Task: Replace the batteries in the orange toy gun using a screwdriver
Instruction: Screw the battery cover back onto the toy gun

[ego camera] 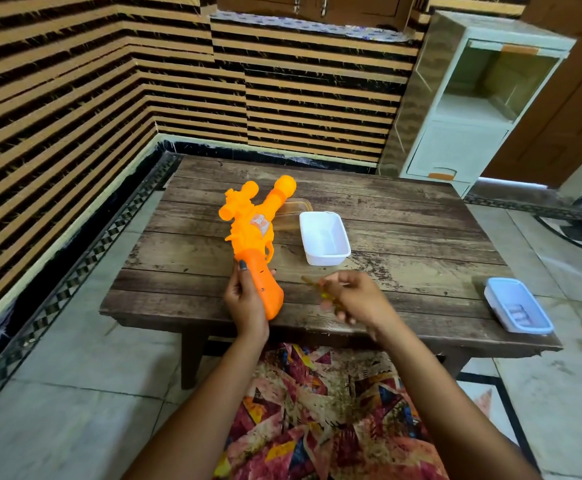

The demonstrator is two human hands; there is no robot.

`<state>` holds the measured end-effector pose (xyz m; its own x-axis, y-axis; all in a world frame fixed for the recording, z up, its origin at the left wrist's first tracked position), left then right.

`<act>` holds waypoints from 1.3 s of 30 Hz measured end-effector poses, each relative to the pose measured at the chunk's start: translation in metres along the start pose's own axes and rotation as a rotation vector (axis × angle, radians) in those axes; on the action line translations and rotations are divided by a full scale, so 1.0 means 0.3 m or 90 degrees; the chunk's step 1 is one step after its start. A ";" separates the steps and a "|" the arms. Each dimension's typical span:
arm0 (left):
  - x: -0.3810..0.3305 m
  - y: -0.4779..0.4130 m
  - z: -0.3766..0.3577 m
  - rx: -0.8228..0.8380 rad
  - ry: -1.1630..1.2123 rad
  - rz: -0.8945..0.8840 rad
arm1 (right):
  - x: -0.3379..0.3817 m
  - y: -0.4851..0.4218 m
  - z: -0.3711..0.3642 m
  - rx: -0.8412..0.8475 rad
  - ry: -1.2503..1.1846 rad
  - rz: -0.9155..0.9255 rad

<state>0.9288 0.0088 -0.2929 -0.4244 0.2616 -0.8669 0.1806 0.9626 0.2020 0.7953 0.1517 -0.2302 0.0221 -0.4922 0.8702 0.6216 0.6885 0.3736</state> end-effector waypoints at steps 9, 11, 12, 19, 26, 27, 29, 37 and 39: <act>0.003 0.002 0.000 -0.008 0.047 0.024 | -0.132 -0.065 0.351 -0.360 0.481 0.003; 0.001 0.003 -0.001 -0.008 0.049 0.022 | -0.158 -0.080 0.346 -0.356 0.523 -0.006; -0.002 0.002 -0.001 -0.006 0.050 0.019 | -0.171 -0.089 0.339 -0.352 0.533 -0.006; -0.010 0.010 -0.007 0.003 0.023 0.013 | -0.109 -0.051 0.302 -0.407 0.575 0.047; -0.013 0.005 -0.010 0.013 -0.004 0.025 | 0.069 -0.022 -0.072 -0.127 0.280 0.316; -0.016 0.001 -0.008 0.013 0.007 0.025 | 0.079 -0.026 -0.132 -0.060 0.236 0.306; -0.016 -0.009 0.001 0.009 0.010 0.033 | 0.100 -0.022 -0.225 0.034 0.190 0.303; -0.037 -0.060 0.044 0.075 0.027 0.096 | 0.138 -0.063 -0.292 0.011 0.307 0.343; -0.054 -0.078 0.063 0.070 0.017 0.095 | 0.144 -0.087 -0.317 0.018 0.330 0.343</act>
<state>0.9483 -0.0194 -0.2922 -0.4083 0.4047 -0.8182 0.3385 0.8996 0.2760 0.8546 0.0618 -0.2328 0.6887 -0.2657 0.6746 0.3998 0.9154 -0.0476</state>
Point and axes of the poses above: each hand's wrist, its own y-axis away from the middle knuckle, its own z-axis out of the back of the hand, x = y × z, the point moved 10 cm from there along -y, towards the middle knuckle, and after that the axes turned 3 degrees about y, right-handed, at the moved point
